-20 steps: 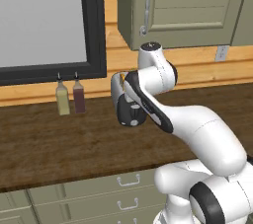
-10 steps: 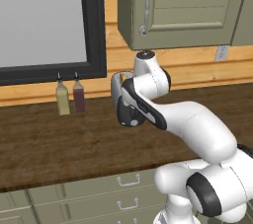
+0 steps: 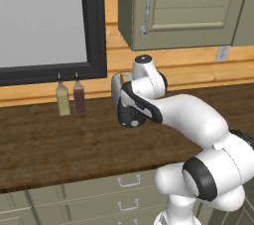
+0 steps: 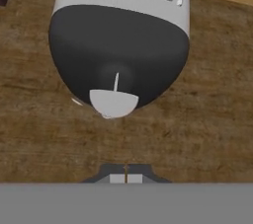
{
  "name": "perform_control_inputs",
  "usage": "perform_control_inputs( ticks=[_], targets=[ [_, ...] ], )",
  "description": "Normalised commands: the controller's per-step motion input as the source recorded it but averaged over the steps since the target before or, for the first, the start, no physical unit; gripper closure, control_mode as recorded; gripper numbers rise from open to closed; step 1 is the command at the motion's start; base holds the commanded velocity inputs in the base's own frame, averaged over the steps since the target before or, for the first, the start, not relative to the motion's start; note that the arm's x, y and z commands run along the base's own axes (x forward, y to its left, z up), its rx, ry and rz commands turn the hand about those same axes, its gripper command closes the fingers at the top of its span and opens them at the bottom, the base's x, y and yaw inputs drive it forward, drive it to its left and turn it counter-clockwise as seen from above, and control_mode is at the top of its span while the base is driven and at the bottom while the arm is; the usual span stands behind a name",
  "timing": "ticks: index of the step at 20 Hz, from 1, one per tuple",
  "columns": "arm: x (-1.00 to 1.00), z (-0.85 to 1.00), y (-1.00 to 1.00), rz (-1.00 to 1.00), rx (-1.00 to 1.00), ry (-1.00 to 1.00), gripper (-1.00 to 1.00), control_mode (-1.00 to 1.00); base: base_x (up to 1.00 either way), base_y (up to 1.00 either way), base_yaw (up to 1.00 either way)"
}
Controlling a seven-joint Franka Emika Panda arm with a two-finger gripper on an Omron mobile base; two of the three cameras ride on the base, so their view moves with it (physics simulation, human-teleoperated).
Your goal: Start the toaster. Once the lever pops up, take the bread to the plate on the dining counter.
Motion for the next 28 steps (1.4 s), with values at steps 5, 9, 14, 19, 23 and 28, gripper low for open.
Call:
perform_control_inputs(
  ticks=[5,9,14,19,23,28],
  targets=[
    [0.33,-0.22,0.0,0.0,0.0,0.0,1.0,-1.0,0.0,0.0,0.0],
    [0.35,-0.21,0.0,0.0,0.0,0.0,1.0,-1.0,0.0,0.0,0.0],
    [0.29,-0.3,0.06,0.0,-0.02,0.0,1.0,-1.0,0.0,0.0,0.0],
    [0.29,-0.36,0.07,0.0,-0.03,0.0,1.0,-1.0,0.0,0.0,0.0],
    [0.04,-0.64,0.01,0.0,-0.04,0.0,1.0,-1.0,0.0,0.0,0.0],
    [-0.02,-0.95,0.0,0.0,-0.03,0.0,1.0,-1.0,0.0,0.0,0.0]
  ],
)
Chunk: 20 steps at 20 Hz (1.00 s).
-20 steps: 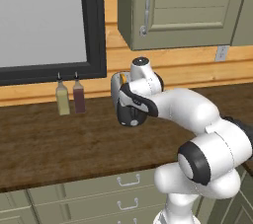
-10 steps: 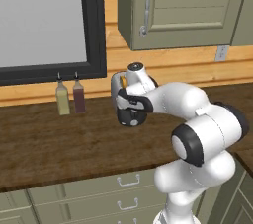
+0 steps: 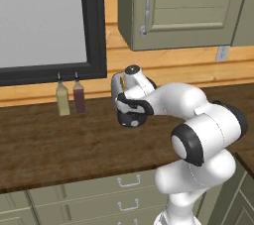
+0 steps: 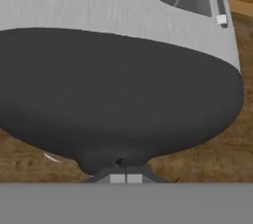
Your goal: Start the toaster. Once the lever pops up, take the bread to the plate on the dining counter.
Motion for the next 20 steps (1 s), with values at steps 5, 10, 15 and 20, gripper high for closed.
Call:
perform_control_inputs(
  ticks=[5,10,15,20],
  targets=[
    [-0.21,-1.0,0.0,0.0,0.0,0.0,1.0,-1.0,0.0,0.0,0.0],
    [-0.52,-1.0,0.08,0.0,0.0,0.0,1.0,-1.0,0.0,0.0,0.0],
    [-0.49,-0.75,0.07,0.0,0.0,-0.01,1.0,-1.0,0.0,0.0,0.0],
    [-0.35,0.32,0.0,0.0,0.1,-0.06,1.0,-1.0,0.0,0.0,0.0]
  ],
)
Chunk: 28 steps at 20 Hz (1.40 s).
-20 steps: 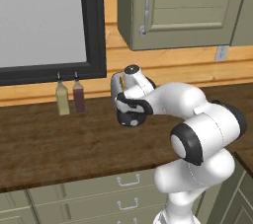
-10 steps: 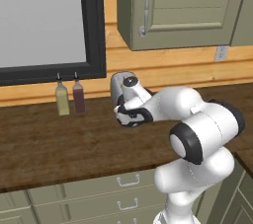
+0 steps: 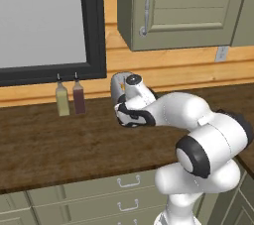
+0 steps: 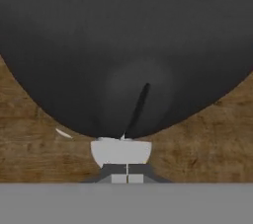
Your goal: Start the toaster. Once the lever pops up, take the bread to the plate on the dining counter.
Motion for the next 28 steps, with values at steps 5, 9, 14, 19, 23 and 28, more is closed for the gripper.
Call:
perform_control_inputs(
  ticks=[5,9,14,19,23,28],
  targets=[
    [-0.15,0.72,0.0,0.0,0.07,-0.13,1.0,-1.0,0.0,0.0,0.0],
    [-0.06,0.69,0.0,0.0,0.02,-0.13,1.0,-1.0,0.0,0.0,0.0],
    [-0.01,0.55,0.0,0.0,0.02,-0.16,1.0,-1.0,0.0,0.0,0.0],
    [0.0,0.44,0.0,0.0,0.02,-0.09,1.0,-1.0,0.0,0.0,0.0],
    [0.04,0.26,0.02,0.0,0.0,-0.07,1.0,-1.0,0.0,0.0,0.0],
    [0.08,0.04,0.0,0.0,0.0,-0.08,1.0,-1.0,0.0,0.0,0.0]
  ],
)
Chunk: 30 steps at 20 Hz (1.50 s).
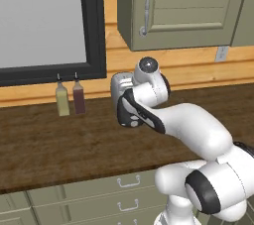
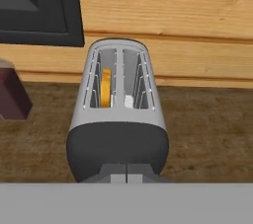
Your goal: Start the toaster. Once the lever pops up, take the bread to the plate on the dining counter.
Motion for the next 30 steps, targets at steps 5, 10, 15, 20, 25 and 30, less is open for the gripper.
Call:
perform_control_inputs(
  ticks=[5,10,15,20,25,30],
  targets=[
    [0.14,-0.01,0.07,0.0,0.0,-0.05,1.0,-1.0,0.0,0.0,0.0],
    [0.25,0.0,0.2,0.0,0.0,0.0,1.0,-1.0,0.0,0.0,0.0],
    [0.25,0.0,0.13,0.0,0.0,0.0,1.0,-1.0,0.0,0.0,0.0],
    [0.2,0.0,0.0,0.0,0.0,0.0,-1.0,-1.0,0.0,0.0,0.0],
    [0.19,0.0,0.0,0.0,0.0,0.0,-1.0,-1.0,0.0,0.0,0.0],
    [0.25,0.0,0.0,0.0,0.0,-0.01,-1.0,-1.0,0.0,0.0,0.0]
  ],
)
